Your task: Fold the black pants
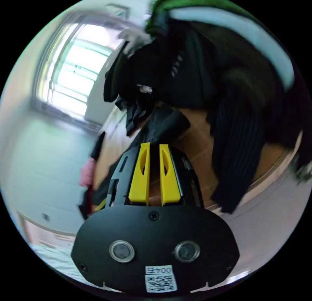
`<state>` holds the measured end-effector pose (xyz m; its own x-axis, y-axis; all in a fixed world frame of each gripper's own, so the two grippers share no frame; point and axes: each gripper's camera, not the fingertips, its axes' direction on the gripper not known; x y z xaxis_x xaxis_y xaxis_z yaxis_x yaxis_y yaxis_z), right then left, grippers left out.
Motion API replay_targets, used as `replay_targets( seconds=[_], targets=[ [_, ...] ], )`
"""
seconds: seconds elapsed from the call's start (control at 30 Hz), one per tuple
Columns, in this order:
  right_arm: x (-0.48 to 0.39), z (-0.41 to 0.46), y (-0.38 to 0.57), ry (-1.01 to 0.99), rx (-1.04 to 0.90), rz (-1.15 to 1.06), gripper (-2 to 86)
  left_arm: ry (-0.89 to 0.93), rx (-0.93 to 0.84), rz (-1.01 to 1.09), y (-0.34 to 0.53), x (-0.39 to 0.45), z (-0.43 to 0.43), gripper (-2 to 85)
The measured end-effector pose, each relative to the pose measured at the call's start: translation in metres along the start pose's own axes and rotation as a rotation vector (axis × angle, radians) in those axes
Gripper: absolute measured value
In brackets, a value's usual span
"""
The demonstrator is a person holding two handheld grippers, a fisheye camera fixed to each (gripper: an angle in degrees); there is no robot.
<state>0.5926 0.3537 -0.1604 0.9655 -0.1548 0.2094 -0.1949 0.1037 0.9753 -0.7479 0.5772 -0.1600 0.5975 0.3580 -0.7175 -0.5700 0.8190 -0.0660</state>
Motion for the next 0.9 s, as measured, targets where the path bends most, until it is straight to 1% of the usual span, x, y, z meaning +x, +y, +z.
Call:
replay_targets(
  seconds=[0.03, 0.07, 0.1, 0.13, 0.17, 0.2, 0.27, 0.33, 0.37, 0.43, 0.5, 0.57, 0.6, 0.67, 0.73, 0.77, 0.9],
  targets=[
    [-0.020, -0.005, -0.006, 0.180, 0.020, -0.127, 4.3, -0.005, -0.003, 0.018, 0.002, 0.001, 0.004, 0.5],
    [-0.022, 0.001, -0.012, 0.275, -0.006, -0.175, 3.6, -0.002, 0.002, 0.020, 0.005, 0.000, 0.008, 0.5],
    [-0.018, 0.008, -0.014, 0.284, -0.044, -0.176, 3.7, 0.001, 0.005, 0.017, 0.008, -0.001, 0.009, 0.5],
    [-0.005, 0.023, -0.017, 0.281, -0.134, -0.134, 3.8, 0.006, 0.012, 0.013, 0.012, -0.002, 0.013, 0.5],
    [0.005, 0.034, -0.013, 0.242, -0.205, -0.115, 4.3, 0.005, 0.017, 0.013, 0.016, -0.002, 0.017, 0.5],
    [0.008, 0.035, -0.010, 0.218, -0.212, -0.105, 4.5, 0.003, 0.019, 0.015, 0.018, -0.002, 0.018, 0.5],
    [0.022, 0.018, 0.006, 0.089, -0.151, -0.013, 6.4, -0.007, 0.019, 0.022, 0.023, 0.002, 0.025, 0.5],
    [0.030, 0.001, 0.022, 0.003, -0.100, 0.034, 8.5, 0.004, 0.020, 0.013, 0.026, 0.001, 0.029, 0.5],
    [0.034, -0.013, 0.036, -0.033, -0.046, 0.064, 9.3, 0.028, 0.024, -0.006, 0.028, -0.001, 0.031, 0.5],
    [0.031, -0.033, 0.061, -0.099, 0.041, 0.075, 8.8, 0.077, 0.063, -0.039, 0.033, -0.006, 0.025, 0.5],
    [0.013, -0.046, 0.089, -0.101, 0.078, 0.015, 5.8, 0.131, 0.132, -0.067, 0.041, -0.009, 0.009, 0.5],
    [-0.027, -0.049, 0.133, -0.054, 0.040, -0.120, 0.8, 0.128, 0.152, -0.048, 0.058, -0.006, -0.008, 0.5],
    [-0.037, -0.046, 0.144, -0.043, 0.021, -0.152, 0.4, 0.112, 0.150, -0.031, 0.065, -0.004, -0.012, 0.6],
    [-0.078, -0.025, 0.191, 0.043, -0.095, -0.262, -0.1, 0.003, 0.113, 0.008, 0.104, 0.000, -0.020, 0.6],
    [-0.103, -0.007, 0.224, 0.128, -0.157, -0.327, 0.1, -0.075, 0.082, 0.006, 0.138, -0.003, -0.019, 0.6],
    [-0.116, 0.003, 0.242, 0.169, -0.155, -0.361, 0.6, -0.108, 0.075, -0.004, 0.162, -0.008, -0.016, 0.7],
    [-0.149, 0.032, 0.279, 0.327, -0.162, -0.465, 4.6, -0.161, 0.038, -0.043, 0.211, -0.022, 0.014, 0.7]
  ],
)
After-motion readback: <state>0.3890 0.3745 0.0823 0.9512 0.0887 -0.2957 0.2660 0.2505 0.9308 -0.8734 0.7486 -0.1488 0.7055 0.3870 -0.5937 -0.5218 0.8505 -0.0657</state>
